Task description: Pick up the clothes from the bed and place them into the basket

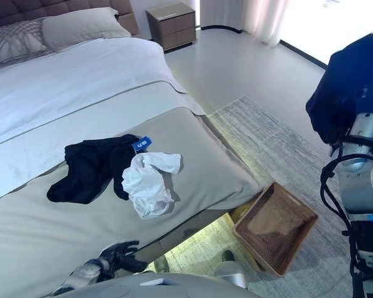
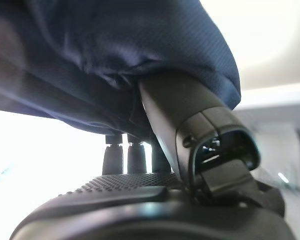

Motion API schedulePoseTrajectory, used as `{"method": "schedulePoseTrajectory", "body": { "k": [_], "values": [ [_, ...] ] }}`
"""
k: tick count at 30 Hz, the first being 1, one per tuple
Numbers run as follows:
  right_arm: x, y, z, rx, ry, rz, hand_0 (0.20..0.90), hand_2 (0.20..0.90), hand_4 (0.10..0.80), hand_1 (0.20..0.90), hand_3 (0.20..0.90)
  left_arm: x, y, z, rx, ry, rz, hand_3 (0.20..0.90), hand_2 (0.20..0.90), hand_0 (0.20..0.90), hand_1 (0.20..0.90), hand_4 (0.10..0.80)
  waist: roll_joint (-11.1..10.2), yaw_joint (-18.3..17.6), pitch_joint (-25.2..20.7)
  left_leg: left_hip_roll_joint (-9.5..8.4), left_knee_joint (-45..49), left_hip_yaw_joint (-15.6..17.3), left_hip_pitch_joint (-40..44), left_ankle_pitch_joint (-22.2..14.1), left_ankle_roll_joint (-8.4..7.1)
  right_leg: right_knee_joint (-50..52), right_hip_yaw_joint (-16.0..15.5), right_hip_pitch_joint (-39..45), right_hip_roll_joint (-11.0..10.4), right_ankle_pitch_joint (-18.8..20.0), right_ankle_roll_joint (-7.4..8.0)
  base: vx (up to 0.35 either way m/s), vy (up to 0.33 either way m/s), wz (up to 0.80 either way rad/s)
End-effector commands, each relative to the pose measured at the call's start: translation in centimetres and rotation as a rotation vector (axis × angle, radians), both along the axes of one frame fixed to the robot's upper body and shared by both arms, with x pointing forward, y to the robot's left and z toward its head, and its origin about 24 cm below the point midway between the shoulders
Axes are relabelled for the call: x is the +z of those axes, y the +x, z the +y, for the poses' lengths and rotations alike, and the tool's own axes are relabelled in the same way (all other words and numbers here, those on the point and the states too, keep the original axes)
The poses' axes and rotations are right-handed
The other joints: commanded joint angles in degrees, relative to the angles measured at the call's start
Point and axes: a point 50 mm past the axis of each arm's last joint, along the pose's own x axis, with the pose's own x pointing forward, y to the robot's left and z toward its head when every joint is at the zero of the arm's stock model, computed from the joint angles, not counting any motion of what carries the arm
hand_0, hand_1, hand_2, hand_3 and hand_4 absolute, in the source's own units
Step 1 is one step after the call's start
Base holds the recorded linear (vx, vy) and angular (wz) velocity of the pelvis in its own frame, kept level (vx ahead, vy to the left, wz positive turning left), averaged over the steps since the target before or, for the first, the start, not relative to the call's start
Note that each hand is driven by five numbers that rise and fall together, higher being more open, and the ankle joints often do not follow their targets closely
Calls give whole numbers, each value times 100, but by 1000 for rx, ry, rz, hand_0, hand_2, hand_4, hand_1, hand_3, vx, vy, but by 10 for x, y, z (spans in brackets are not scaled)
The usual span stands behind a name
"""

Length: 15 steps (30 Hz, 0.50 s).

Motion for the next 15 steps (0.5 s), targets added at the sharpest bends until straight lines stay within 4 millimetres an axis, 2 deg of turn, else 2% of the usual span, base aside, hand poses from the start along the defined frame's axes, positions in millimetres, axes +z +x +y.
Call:
{"method": "schedulePoseTrajectory", "body": {
  "k": [1, 7, 9, 10, 11, 12, 13, 15],
  "values": [
    [26, 11, 3, 56, -5, -36, 300, 300, 100, 300, 200, 3, 8, 3, -82, 23, -16, 900, 900, 900, 900, 800, 14, 232, -236, -357, 42, -222, 461, -1151, 461, 324, -247, -343, 434, -97, -196, 0, -156, -30],
    [-40, 22, -22, -83, 62, 281, 300, 300, 100, 300, 200, 6, 12, 5, -105, 35, -27, 900, 900, 900, 900, 800, 147, 177, -49, -285, 89, -205, 378, -1064, 432, 476, -252, -517, 457, -139, -252, -41, -142, -10],
    [-56, 28, -26, -138, 84, 365, 300, 300, 100, 300, 200, 12, 27, 3, -109, 35, -67, 900, 900, 900, 900, 800, 260, 154, 156, -284, 151, -256, 194, -1006, 405, 619, -265, -736, 433, -167, -297, -187, -112, -2],
    [-57, 30, -27, -150, 87, 384, 300, 300, 100, 300, 200, 14, 31, 3, -109, 36, -76, 900, 900, 900, 900, 800, 282, 146, 198, -283, 175, -270, 141, -997, 397, 657, -268, -792, 427, -176, -307, -277, -90, -2],
    [-59, 37, -31, -181, 95, 415, 300, 300, 100, 300, 200, 19, 45, 0, -108, 30, -119, 900, 900, 900, 900, 800, 395, 132, 385, -288, 218, -309, -24, -939, 355, 758, -293, -965, 395, -193, -340, -189, -58, -2],
    [-59, 38, -31, -185, 96, 423, 300, 300, 100, 300, 200, 20, 47, -1, -107, 28, -125, 900, 900, 900, 900, 800, 416, 125, 410, -290, 227, -319, -54, -930, 348, 781, -297, -998, 390, -201, -345, -297, -34, 3],
    [-59, 45, -37, -214, 100, 445, 300, 300, 100, 300, 200, 27, 63, -8, -105, 7, -179, 900, 900, 900, 900, 800, 594, 113, 623, -310, 283, -353, -247, -855, 298, 895, -333, -1198, 342, -225, -386, -225, 3, 2],
    [-54, 52, -43, -249, 87, 477, 300, 300, 100, 300, 200, 34, 77, -16, -96, -24, -238, 900, 900, 900, 900, 800, 811, 115, 832, -338, 370, -402, -450, -792, 247, 1038, -379, -1409, 288, -279, -440, -243, 7, 4]
  ]
}}
